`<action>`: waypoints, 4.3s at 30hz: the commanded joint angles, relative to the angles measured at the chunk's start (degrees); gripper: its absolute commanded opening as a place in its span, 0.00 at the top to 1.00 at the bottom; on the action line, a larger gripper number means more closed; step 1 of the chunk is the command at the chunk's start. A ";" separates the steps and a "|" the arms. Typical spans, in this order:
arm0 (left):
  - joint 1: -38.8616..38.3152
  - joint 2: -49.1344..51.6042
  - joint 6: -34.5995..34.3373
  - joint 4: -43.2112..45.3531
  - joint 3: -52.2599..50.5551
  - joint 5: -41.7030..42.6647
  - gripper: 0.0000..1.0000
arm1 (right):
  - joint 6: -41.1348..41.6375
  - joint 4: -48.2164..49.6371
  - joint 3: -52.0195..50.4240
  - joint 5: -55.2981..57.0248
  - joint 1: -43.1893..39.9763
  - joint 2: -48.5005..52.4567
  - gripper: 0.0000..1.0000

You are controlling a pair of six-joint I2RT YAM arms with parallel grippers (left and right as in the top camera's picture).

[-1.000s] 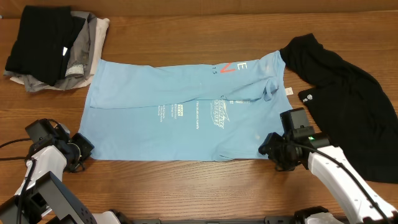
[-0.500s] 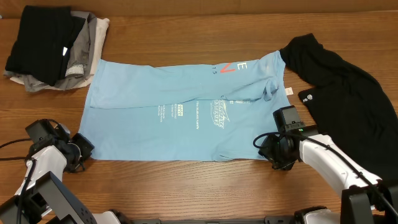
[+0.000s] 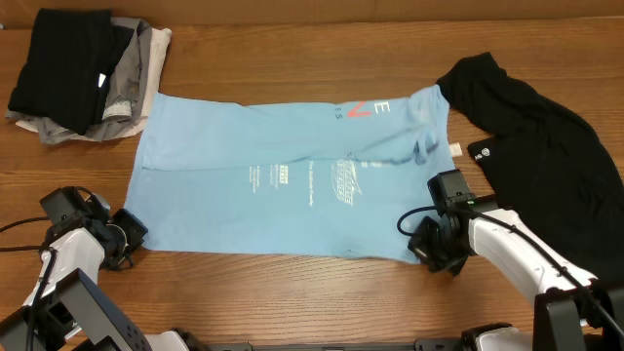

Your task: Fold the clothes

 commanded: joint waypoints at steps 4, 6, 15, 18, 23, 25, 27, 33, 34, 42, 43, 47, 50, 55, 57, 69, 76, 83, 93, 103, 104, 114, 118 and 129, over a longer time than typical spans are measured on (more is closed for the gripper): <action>-0.17 0.57 -0.50 0.02 -0.46 0.87 0.96 | -2.95 -10.40 5.07 0.61 -0.48 -6.91 0.96; -0.17 0.57 -0.50 0.04 -0.46 0.85 0.96 | -4.07 -14.84 7.58 0.63 -0.48 -9.22 0.96; -0.17 0.57 -0.50 0.50 -0.46 0.83 0.96 | -9.40 -14.19 14.14 0.90 -0.48 -6.95 0.96; -0.17 0.57 -0.48 0.63 -0.46 0.83 0.96 | -10.93 -8.70 14.49 1.51 -0.55 -1.64 0.96; -0.17 0.57 -0.48 0.85 -0.46 0.61 0.96 | -12.90 2.01 17.46 1.90 -0.52 5.62 0.96; -0.17 0.57 -0.48 0.83 -0.46 0.61 0.96 | -13.49 6.01 19.30 2.34 -0.52 6.91 0.96; -0.17 0.57 -0.48 0.81 -0.46 0.61 0.96 | -13.49 9.16 20.17 2.38 -0.52 7.02 0.96; -0.17 0.57 -0.50 0.81 -0.46 0.63 0.96 | -13.73 13.64 20.63 2.60 -0.52 7.06 0.43; -0.17 0.57 -0.50 0.81 -0.46 0.63 0.96 | -13.73 12.79 20.63 2.60 -0.55 7.06 0.33; -0.17 0.57 -0.48 0.81 -0.46 0.61 0.96 | -13.42 3.19 20.50 4.20 -0.52 7.06 0.27; -0.17 0.57 -0.48 0.83 -0.46 0.61 0.96 | -13.42 2.82 20.26 4.66 -0.52 7.06 0.27; -0.17 0.57 -0.48 0.81 -0.46 0.61 0.96 | -12.72 3.76 16.87 5.14 -0.52 7.06 0.28; -0.17 0.57 -0.48 0.79 -0.46 0.61 0.96 | -11.78 5.42 13.81 5.14 -0.52 7.06 0.31; -0.17 0.57 -0.50 0.81 -0.46 0.61 0.96 | -11.43 9.27 10.23 5.11 -0.52 7.06 0.39; -0.17 0.57 -0.50 0.76 -0.46 0.61 0.96 | -10.19 10.82 9.35 5.11 -0.52 7.06 0.41; -0.17 0.50 -0.55 -0.02 0.22 1.95 0.96 | -8.09 8.96 10.08 4.68 -1.11 6.71 0.96; -0.17 0.48 -0.44 -14.05 10.69 5.57 0.96 | -9.22 -14.62 19.58 4.90 -6.62 -2.14 0.96; -0.17 0.48 2.86 -28.44 22.84 5.55 0.96 | -9.33 -29.94 22.95 3.39 -9.27 -15.98 0.96; -0.17 0.48 4.74 -33.22 24.50 5.53 0.96 | -8.81 -38.29 23.43 0.55 -9.27 -26.05 0.96; -0.15 -1.49 4.68 -33.86 24.50 5.57 0.96 | -7.34 -43.82 29.27 1.49 -9.27 -33.20 0.96; -0.15 -1.75 4.68 -33.53 24.50 5.57 0.96 | -7.37 -43.34 29.31 2.23 -9.27 -33.18 0.96; -0.17 -1.75 2.75 -27.50 24.48 5.57 0.96 | -12.37 -26.91 29.29 4.72 -9.27 -23.19 0.96; -0.92 -1.73 1.60 -23.32 24.46 5.57 0.96 | -15.30 -18.49 29.29 4.70 -9.27 -15.04 0.96; -13.68 -0.33 1.53 -7.80 24.35 -1.01 0.96 | -19.69 2.93 29.31 5.57 -9.55 4.66 0.96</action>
